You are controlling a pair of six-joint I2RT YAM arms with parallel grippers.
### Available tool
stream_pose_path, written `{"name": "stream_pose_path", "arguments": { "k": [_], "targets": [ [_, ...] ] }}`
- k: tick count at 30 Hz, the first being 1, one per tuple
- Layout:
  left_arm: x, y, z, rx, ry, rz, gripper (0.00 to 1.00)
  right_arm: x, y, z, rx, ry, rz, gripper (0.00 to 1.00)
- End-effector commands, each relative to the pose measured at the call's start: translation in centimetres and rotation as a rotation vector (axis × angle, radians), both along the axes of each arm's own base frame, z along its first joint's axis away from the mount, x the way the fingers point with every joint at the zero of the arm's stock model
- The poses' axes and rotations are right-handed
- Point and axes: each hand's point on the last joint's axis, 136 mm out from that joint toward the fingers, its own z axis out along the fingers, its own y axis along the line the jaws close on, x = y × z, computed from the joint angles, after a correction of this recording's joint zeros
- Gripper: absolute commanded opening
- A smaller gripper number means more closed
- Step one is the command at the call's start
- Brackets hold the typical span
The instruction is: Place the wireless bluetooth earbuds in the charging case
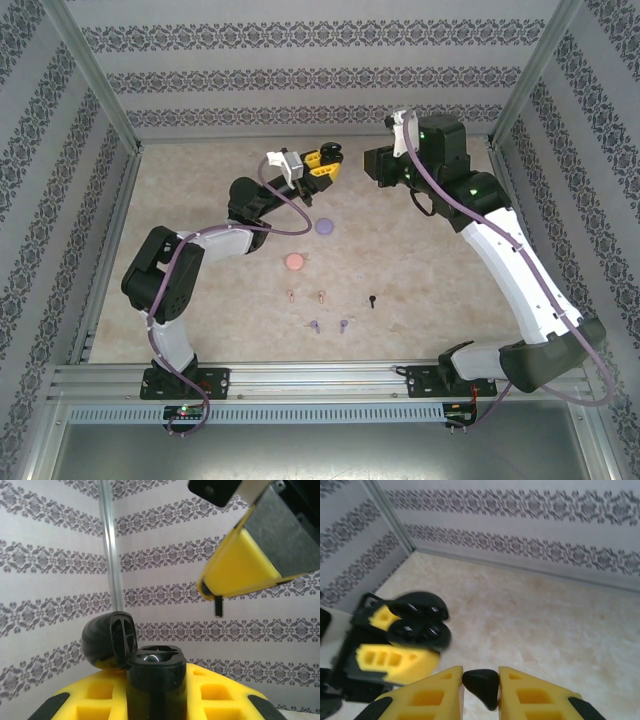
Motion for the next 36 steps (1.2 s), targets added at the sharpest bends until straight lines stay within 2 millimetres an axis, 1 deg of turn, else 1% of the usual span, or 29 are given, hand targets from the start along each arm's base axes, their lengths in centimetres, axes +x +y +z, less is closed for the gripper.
{"name": "stream_pose_path", "arguments": {
  "k": [1, 5, 9, 18, 25, 31, 36],
  "targets": [
    [-1.6, -1.4, 1.4, -0.010, -0.098, -0.059, 0.00, -0.2, 1.2, 3.7, 0.057, -0.142, 0.077, 0.23],
    [-1.6, -1.9, 1.6, -0.017, -0.093, -0.075, 0.00, -0.4, 1.9, 4.2, 0.076, -0.192, 0.120, 0.23],
    [-1.5, -2.3, 1.4, -0.020, -0.083, -0.083, 0.00, -0.1, 2.4, 3.8, 0.092, -0.179, 0.139, 0.23],
    [-1.4, -2.4, 1.1, -0.025, -0.066, -0.086, 0.00, -0.1, 4.3, 2.1, 0.138, -0.101, 0.208, 0.23],
    [-1.4, -2.4, 1.1, -0.025, -0.066, -0.084, 0.00, -0.1, 5.5, -0.1, 0.117, -0.043, 0.229, 0.23],
    [-1.4, -2.3, 1.2, -0.026, -0.067, -0.078, 0.00, 0.3, 5.6, -1.4, 0.104, -0.017, 0.223, 0.22],
    [-1.4, -2.3, 1.1, -0.025, -0.069, -0.076, 0.00, 0.5, 5.4, -1.9, 0.090, -0.009, 0.211, 0.21]
  ]
}}
